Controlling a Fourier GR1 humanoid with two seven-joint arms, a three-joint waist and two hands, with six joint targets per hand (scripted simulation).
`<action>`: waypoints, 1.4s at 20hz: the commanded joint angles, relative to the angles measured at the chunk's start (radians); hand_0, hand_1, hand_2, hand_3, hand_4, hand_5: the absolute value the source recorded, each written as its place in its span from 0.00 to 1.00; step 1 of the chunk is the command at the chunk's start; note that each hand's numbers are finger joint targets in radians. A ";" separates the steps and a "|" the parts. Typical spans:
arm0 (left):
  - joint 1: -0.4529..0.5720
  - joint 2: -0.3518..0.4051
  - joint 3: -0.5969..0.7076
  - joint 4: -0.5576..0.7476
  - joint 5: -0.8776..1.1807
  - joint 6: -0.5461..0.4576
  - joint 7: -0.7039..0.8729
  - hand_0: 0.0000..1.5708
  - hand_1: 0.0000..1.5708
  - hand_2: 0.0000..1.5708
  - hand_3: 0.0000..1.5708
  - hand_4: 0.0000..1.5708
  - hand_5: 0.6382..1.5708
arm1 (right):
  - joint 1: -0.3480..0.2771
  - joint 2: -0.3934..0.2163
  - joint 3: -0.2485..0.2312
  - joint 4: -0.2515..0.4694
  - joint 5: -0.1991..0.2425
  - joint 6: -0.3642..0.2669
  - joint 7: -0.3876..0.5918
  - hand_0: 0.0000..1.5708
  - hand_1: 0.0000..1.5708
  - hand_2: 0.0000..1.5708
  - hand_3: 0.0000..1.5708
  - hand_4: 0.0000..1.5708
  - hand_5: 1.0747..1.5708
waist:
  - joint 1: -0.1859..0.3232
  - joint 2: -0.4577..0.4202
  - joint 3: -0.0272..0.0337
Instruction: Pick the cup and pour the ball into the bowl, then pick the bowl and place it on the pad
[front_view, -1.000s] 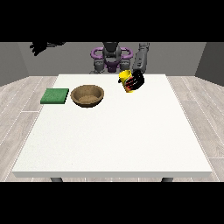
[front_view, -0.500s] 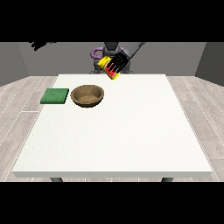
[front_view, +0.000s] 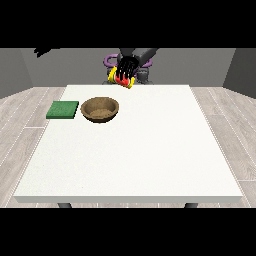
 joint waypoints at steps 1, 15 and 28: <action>0.018 -0.005 -0.113 0.021 -0.119 -0.048 0.117 0.00 0.00 1.00 0.88 0.61 0.99 | -0.018 -0.017 -0.017 0.013 -0.027 0.003 0.038 0.00 0.00 0.00 0.13 0.28 1.00 | -0.006 -0.031 -0.0010; -0.109 0.013 -0.097 -0.003 -0.362 -0.232 0.151 0.00 0.00 0.57 0.97 0.31 0.97 | 0.009 -0.001 -0.032 0.039 -0.012 0.009 -0.087 0.00 0.00 0.00 0.24 0.28 1.00 | 0.055 0.069 -0.0015; -0.158 0.024 -0.325 0.042 -0.609 -0.534 0.084 0.97 0.97 1.00 1.00 0.78 0.96 | 0.035 0.013 -0.028 0.071 -0.037 0.043 -0.079 0.00 0.00 0.00 0.17 0.30 1.00 | 0.028 0.024 -0.0001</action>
